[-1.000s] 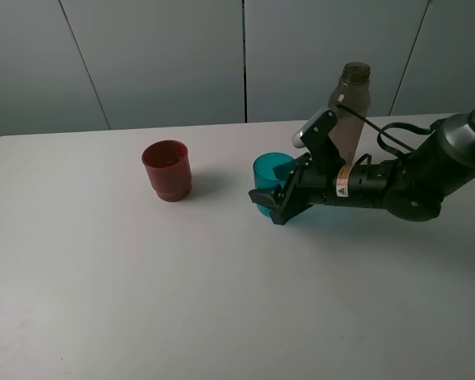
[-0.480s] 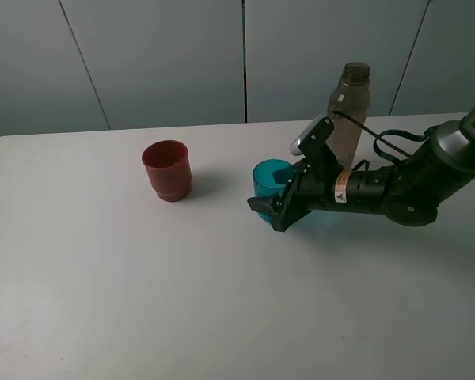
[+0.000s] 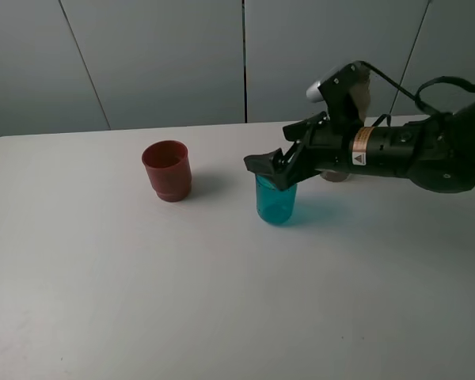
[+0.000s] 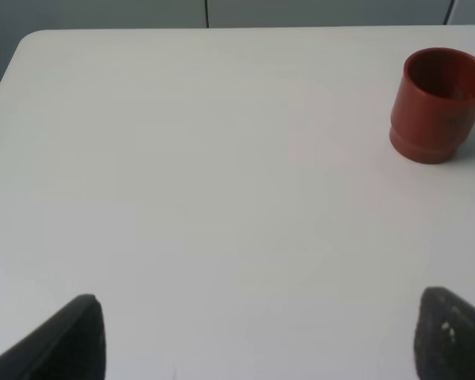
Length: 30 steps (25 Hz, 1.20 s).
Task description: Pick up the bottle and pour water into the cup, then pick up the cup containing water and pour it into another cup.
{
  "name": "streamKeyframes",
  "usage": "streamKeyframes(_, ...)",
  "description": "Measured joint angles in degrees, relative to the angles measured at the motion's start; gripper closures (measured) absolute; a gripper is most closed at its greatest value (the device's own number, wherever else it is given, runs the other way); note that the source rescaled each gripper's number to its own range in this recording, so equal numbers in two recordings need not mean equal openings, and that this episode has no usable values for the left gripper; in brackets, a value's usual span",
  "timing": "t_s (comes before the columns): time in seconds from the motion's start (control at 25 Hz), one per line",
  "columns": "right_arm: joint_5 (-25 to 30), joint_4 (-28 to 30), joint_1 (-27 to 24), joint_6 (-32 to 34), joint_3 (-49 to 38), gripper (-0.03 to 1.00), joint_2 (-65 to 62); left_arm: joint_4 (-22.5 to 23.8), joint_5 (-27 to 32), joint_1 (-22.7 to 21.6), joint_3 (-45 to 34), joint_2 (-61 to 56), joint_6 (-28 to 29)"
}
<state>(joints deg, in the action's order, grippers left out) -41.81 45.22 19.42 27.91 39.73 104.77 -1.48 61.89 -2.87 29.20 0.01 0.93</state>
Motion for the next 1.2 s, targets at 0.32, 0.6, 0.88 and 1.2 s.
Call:
streamKeyframes(0.32, 10.35, -1.94, 0.00, 14.19, -8.17, -0.03, -17.50, 0.00, 0.00, 0.00, 0.00, 0.00, 0.00)
streamKeyframes(0.6, 45.87, -29.46, 0.00, -3.16, -9.57, -0.03, -35.69, 0.00, 0.00, 0.00, 0.00, 0.00, 0.00)
streamKeyframes(0.88, 75.23, -50.82, 0.00, -21.10, -7.23, -0.03, -56.51, 0.00, 0.00, 0.00, 0.00, 0.00, 0.00)
streamKeyframes(1.2, 93.74, -52.05, 0.00, -25.80, -5.92, -0.03, -85.64, 0.00, 0.00, 0.00, 0.00, 0.00, 0.00)
